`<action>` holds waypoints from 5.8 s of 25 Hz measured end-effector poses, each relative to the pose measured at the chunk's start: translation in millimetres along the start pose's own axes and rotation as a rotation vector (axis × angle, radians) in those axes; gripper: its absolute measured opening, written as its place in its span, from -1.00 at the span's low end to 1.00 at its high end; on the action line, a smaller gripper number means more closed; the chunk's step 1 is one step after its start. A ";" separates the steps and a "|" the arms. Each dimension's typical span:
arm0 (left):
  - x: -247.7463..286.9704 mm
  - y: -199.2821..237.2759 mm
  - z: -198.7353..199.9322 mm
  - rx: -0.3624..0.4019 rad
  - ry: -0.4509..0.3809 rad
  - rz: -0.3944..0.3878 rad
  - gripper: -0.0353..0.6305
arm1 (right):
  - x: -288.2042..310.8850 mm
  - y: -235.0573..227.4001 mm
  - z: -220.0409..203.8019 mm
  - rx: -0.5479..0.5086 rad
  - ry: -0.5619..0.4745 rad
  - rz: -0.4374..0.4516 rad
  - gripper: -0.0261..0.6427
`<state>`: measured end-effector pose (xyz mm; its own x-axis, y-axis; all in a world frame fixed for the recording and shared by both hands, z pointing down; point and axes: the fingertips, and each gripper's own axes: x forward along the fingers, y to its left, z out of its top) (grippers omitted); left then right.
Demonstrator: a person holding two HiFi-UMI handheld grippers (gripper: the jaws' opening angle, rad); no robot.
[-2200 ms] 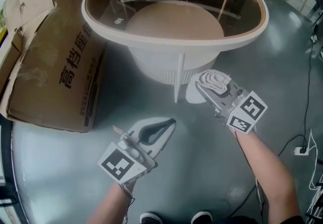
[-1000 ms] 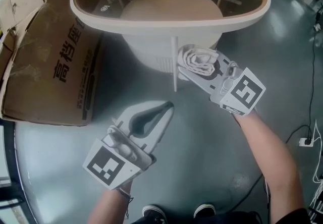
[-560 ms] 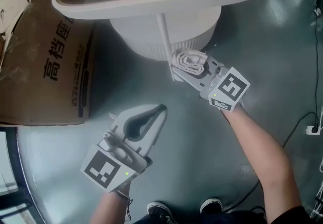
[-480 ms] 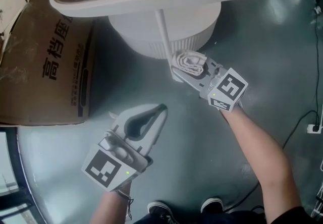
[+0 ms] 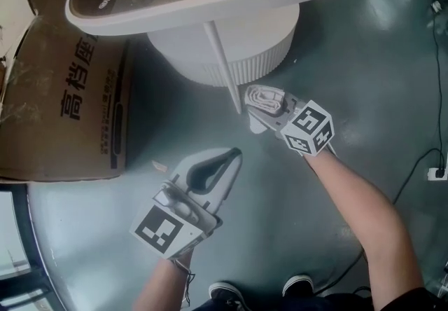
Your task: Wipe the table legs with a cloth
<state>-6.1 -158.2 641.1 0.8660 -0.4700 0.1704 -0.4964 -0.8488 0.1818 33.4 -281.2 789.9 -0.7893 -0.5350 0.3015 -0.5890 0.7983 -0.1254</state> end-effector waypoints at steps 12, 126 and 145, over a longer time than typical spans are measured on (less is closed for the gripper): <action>1.8 13.0 30.8 -0.045 -0.085 0.008 -0.88 | -76.5 31.0 267.6 -0.451 -0.382 0.083 -0.68; -18.8 25.8 14.8 -0.045 -0.158 -0.005 -0.88 | -48.2 54.9 211.0 -0.392 -0.362 0.138 -0.67; -39.7 13.0 -40.9 -0.065 0.032 0.012 -0.88 | 26.7 14.2 -16.5 0.152 -0.119 0.091 -0.67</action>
<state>-49.3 -140.6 676.3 0.8582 -0.4712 0.2037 -0.5104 -0.8252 0.2419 6.8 -279.5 811.8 -0.8498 -0.4989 0.1701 -0.5271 0.7985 -0.2908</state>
